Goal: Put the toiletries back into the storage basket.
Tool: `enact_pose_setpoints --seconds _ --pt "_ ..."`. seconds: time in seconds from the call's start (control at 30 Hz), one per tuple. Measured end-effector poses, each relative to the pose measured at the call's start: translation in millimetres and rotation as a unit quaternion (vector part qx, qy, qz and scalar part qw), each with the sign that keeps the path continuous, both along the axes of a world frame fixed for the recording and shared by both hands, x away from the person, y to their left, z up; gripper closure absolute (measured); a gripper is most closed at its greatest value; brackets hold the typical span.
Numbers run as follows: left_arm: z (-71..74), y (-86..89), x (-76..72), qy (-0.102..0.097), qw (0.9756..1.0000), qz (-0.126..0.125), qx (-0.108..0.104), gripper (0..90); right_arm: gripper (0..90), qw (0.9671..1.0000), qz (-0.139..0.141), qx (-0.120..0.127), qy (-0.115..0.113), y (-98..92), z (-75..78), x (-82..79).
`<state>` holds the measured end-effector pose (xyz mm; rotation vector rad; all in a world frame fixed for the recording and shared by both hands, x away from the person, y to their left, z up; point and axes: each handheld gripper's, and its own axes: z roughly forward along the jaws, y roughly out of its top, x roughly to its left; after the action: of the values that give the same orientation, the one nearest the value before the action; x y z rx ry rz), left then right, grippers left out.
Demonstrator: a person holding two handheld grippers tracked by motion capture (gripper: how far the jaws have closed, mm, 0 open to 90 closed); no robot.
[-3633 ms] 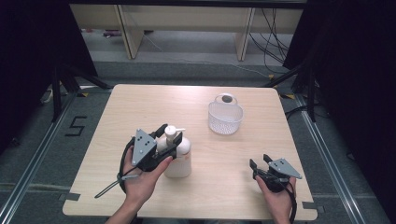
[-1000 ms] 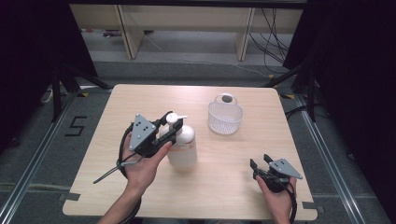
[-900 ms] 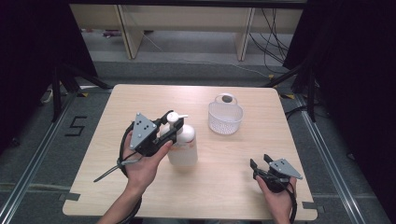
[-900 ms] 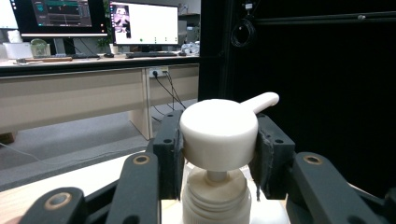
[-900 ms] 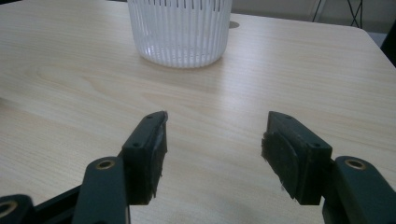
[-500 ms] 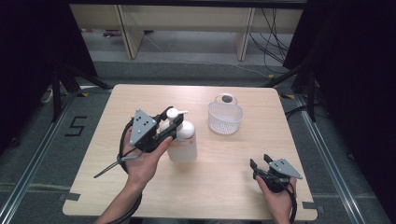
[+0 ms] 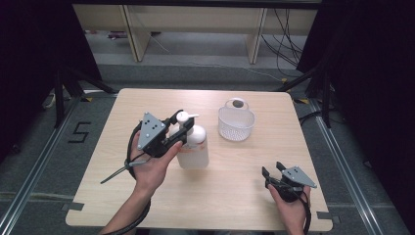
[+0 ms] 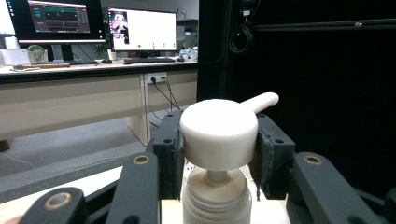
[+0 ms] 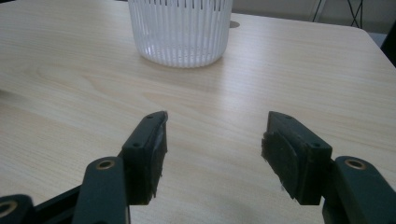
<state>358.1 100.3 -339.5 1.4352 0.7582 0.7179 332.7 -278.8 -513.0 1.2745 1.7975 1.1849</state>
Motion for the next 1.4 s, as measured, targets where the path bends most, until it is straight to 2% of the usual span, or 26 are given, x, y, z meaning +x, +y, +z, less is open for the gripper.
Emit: enact_pose_setpoints --seconds 0.2,0.23,0.3,0.4,0.43,0.5,0.53,0.6,0.63,0.67,0.73,0.8,0.87,0.93,0.97,1.0,1.07,1.37,1.4 --pt "0.5 -1.9 2.7 -0.002 1.0 0.0 0.001 59.0 40.0 1.0 0.002 0.001 0.002 -0.3 0.2 -0.2" --pt "0.8 -2.0 3.0 -0.003 1.0 0.0 0.002 59.0 40.0 0.9999 -0.001 -0.007 -0.007 -0.8 0.0 0.3" --pt "1.5 -2.4 4.1 -0.004 1.0 0.0 0.002 59.0 40.0 1.0 -0.002 0.002 0.001 0.4 0.0 -0.3" --pt "2.5 -3.3 4.9 -0.005 1.0 0.001 0.002 59.0 40.0 1.0 0.003 0.001 0.002 -0.5 0.2 -0.1" --pt "3.0 -3.7 5.5 -0.006 1.0 0.0 0.003 59.0 40.0 1.0 0.005 0.006 -0.004 0.1 -0.8 1.1" --pt "3.9 -4.5 6.2 -0.008 1.0 -0.001 0.004 59.0 40.0 0.9999 0.0 -0.009 -0.009 -1.9 0.2 0.5" --pt "4.3 -4.8 6.5 -0.009 0.9999 -0.001 0.005 59.0 40.1 1.0 0.001 0.003 -0.002 -0.5 -0.4 0.6" --pt "5.5 -5.6 7.8 -0.011 0.9999 -0.003 0.004 59.1 40.1 1.0 0.003 0.007 -0.003 0.0 -0.7 1.1" --pt "6.1 -5.6 8.5 -0.011 0.9999 -0.003 0.004 59.0 40.1 1.0 0.001 0.002 0.002 -0.6 0.1 0.0" --pt "6.7 -5.7 9.2 -0.011 0.9999 -0.004 0.002 59.1 40.1 1.0 -0.001 -0.007 -0.007 -1.8 0.3 0.1" --pt "8.0 -5.4 10.7 -0.012 0.9999 -0.004 0.003 59.0 40.1 1.0 -0.001 -0.005 -0.003 -2.1 0.7 -0.4" --pt "9.8 -5.5 12.4 -0.014 0.9999 -0.004 0.002 59.0 40.1 1.0 -0.002 -0.005 -0.008 -2.4 0.4 0.1" --pt "11.6 -5.9 13.4 -0.015 0.9999 -0.003 0.0 59.0 40.1 1.0 -0.003 0.008 0.004 -0.4 0.3 -0.9" --pt "13.4 -6.3 14.4 -0.018 0.9998 -0.002 0.001 59.1 40.1 0.9999 -0.003 -0.006 -0.008 -2.0 0.3 0.1" --pt "14.1 -6.4 14.9 -0.019 0.9998 -0.002 0.001 59.1 40.1 0.9998 -0.009 0.013 0.008 0.8 0.5 -2.0" --pt "14.7 -6.6 15.2 -0.019 0.9998 -0.002 0.001 59.0 40.1 1.0 -0.002 -0.002 -0.001 -1.6 0.6 -0.6" --pt "15.6 -7.0 16.0 -0.02 0.9998 -0.002 -0.001 59.0 40.1 1.0 -0.001 -0.006 -0.005 -2.3 0.6 -0.2" --pt "17.7 -9.1 18.8 -0.022 0.9998 -0.002 -0.001 59.0 40.1 1.0 -0.002 -0.007 -0.005 -2.0 0.6 -0.4" --pt "17.8 -9.5 19.3 -0.021 0.9998 -0.002 -0.002 59.0 40.1 1.0 -0.004 -0.001 -0.001 -0.9 0.3 -1.0"
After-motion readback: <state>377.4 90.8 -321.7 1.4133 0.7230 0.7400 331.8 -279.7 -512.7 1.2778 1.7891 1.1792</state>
